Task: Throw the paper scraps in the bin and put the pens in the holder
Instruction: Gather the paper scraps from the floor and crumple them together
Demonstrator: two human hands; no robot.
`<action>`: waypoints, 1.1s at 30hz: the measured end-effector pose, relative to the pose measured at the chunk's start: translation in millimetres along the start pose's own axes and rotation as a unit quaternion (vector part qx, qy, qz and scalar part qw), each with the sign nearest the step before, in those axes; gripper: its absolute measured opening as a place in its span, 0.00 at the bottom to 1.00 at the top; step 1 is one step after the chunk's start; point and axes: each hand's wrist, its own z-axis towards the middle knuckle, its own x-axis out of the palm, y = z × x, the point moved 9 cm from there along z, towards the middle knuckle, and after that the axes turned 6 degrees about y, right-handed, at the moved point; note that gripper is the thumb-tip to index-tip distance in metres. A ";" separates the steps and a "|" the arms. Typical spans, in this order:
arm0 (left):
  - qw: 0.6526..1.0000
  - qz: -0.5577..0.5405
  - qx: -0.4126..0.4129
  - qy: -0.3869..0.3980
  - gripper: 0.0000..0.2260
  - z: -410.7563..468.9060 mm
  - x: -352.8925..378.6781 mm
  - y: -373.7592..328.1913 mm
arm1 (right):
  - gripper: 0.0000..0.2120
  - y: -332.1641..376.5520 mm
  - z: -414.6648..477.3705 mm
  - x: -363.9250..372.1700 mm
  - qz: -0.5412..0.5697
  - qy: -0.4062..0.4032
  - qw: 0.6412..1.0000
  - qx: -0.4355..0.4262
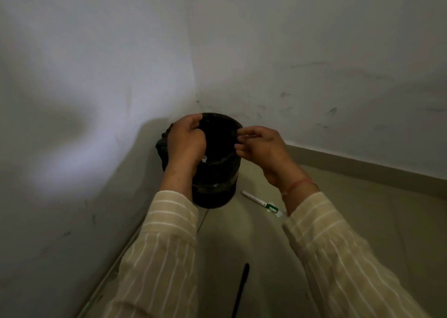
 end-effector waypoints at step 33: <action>0.845 0.360 0.047 0.393 0.25 -197.6 306.7 200.1 | 0.16 -266.6 -162.7 -234.7 -0.368 -0.215 0.887 0.179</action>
